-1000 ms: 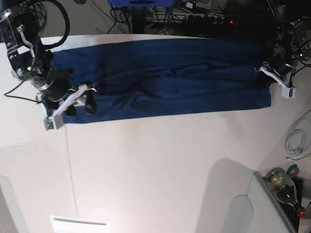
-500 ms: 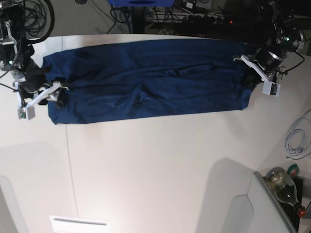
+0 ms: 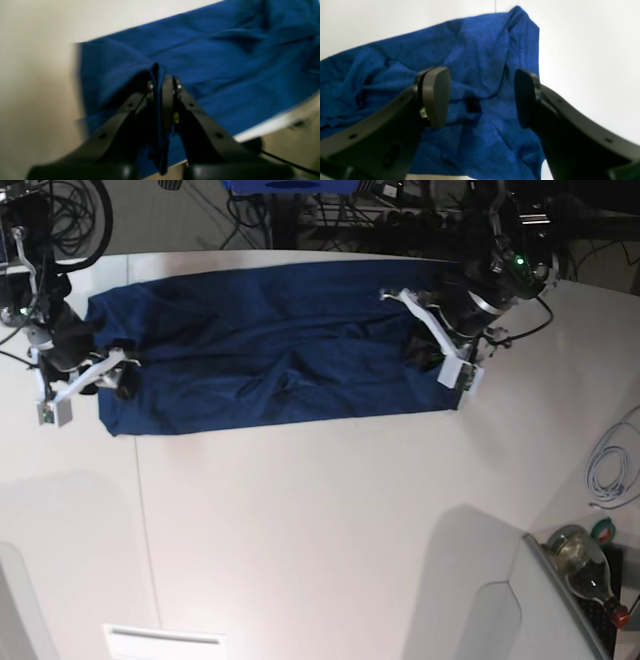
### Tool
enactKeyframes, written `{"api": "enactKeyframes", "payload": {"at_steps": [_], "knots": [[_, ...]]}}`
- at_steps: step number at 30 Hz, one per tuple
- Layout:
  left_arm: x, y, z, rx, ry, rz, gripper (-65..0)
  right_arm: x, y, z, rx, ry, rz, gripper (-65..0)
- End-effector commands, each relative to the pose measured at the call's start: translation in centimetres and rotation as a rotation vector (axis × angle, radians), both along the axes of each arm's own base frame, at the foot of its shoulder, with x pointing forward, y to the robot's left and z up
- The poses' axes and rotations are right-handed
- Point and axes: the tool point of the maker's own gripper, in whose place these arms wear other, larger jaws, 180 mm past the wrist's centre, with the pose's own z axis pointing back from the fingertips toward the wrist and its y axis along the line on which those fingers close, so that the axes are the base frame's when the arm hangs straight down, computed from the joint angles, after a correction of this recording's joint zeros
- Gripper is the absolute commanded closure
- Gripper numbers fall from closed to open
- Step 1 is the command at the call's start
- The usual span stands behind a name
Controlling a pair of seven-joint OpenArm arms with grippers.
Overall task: Layout the t-shirt on the table in an organized manner, then fold the t-shirt properly
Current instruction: 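Carry the left gripper's end toward the right gripper, folding the strip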
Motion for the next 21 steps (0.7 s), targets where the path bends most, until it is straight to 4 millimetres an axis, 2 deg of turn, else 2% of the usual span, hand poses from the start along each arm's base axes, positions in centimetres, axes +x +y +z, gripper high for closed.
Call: {"api": "enactKeyframes", "payload": {"at_steps": [1,5,9,15,21], "knots": [[1.4,-0.9,1.5,-0.026,-0.062,-0.008,0.0,0.9,-0.4,1.1,-0.007,-0.044,0.001,-37.7],[2.6,-3.4,1.1,-0.068,-0.055,-0.031,0.0,0.9,-0.5,1.1,-0.008,-0.045,0.0,-37.7],[3.6,-4.4,0.1,-0.102,-0.028,0.006,0.0,0.9,-0.5,1.1,-0.008,-0.045,0.0,-37.7],[3.6,-6.7,-1.3,-0.121,0.016,-0.051,0.0,0.9,-0.5,1.1,-0.008,-0.043,0.0,-37.7],[4.1,-7.2,-2.5,-0.13,0.048,-0.05,0.0,0.9,-0.5,1.1,-0.008,-0.045,0.0,-37.7]]}}
